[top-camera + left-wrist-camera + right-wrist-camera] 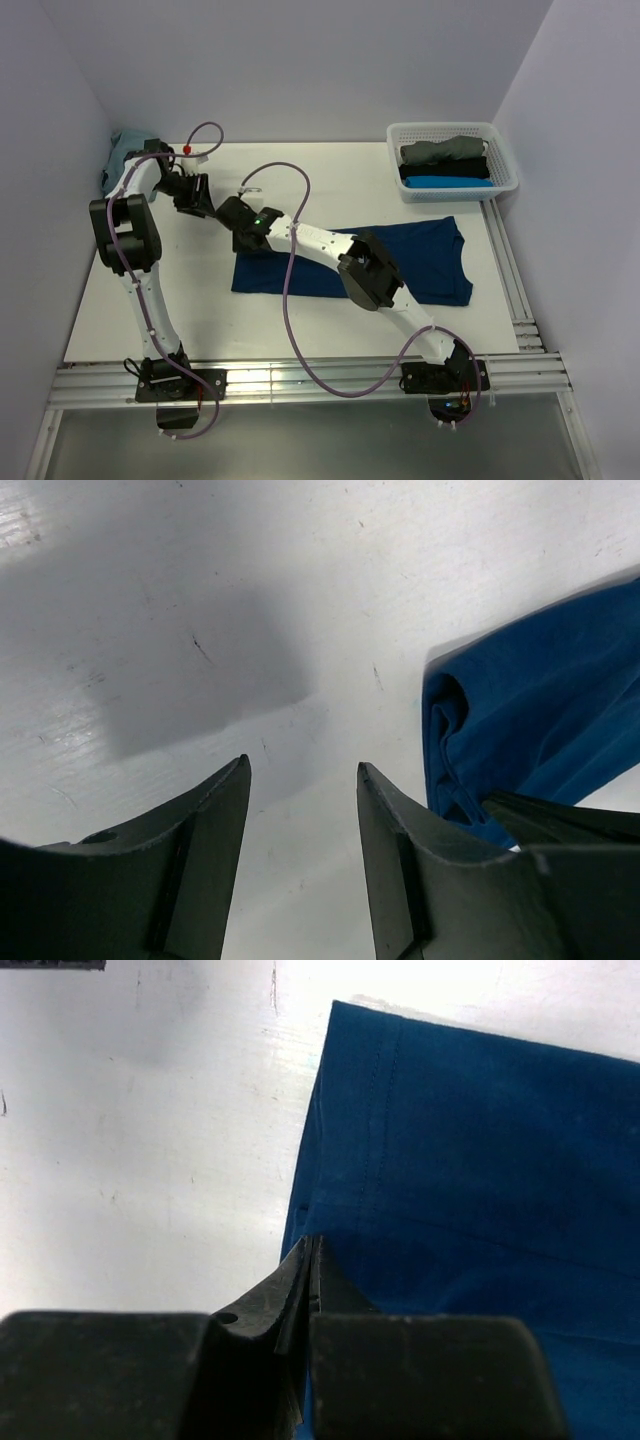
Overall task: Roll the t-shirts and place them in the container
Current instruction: Roll the tshirt
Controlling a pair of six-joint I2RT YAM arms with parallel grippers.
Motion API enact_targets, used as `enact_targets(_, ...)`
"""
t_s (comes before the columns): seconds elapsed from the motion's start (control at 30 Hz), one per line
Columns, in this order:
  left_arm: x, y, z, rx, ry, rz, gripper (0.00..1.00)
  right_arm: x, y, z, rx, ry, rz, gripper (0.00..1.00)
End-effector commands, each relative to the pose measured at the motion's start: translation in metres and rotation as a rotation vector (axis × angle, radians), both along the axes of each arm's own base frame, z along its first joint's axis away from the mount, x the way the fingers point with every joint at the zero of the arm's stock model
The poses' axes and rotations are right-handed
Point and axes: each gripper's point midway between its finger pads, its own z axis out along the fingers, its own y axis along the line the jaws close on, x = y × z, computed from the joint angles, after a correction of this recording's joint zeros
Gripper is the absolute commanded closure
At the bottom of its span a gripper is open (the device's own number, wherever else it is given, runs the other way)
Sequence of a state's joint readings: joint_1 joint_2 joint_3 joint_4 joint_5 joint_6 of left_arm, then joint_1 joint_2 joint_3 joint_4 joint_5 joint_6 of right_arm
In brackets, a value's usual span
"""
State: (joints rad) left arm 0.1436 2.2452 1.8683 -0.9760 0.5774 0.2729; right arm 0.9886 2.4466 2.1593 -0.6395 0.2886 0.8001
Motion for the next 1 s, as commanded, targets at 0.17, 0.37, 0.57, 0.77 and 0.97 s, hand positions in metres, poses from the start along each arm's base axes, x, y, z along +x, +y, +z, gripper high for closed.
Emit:
enact_targets(0.17,-0.019,-0.022,0.032,-0.126,-0.051,-0.124,0.38,0.008,-0.003,0.043,0.035,-0.073,-0.034,0.94)
enact_targets(0.37,-0.031,-0.049,0.035,-0.266,-0.042,-0.234,0.33,-0.005,-0.006,0.047,0.047,-0.07,-0.051,0.82)
enact_targets(0.57,-0.027,-0.071,0.027,-0.343,-0.011,-0.255,0.32,-0.017,0.005,0.021,0.017,-0.038,-0.035,0.65)
enact_targets(0.77,-0.032,-0.084,0.01,-0.321,0.027,-0.268,0.33,-0.017,0.008,0.009,0.025,-0.023,-0.028,0.73)
enact_targets(0.97,-0.038,-0.093,-0.004,-0.304,0.065,-0.275,0.32,-0.019,0.01,0.0,0.012,-0.01,-0.021,0.76)
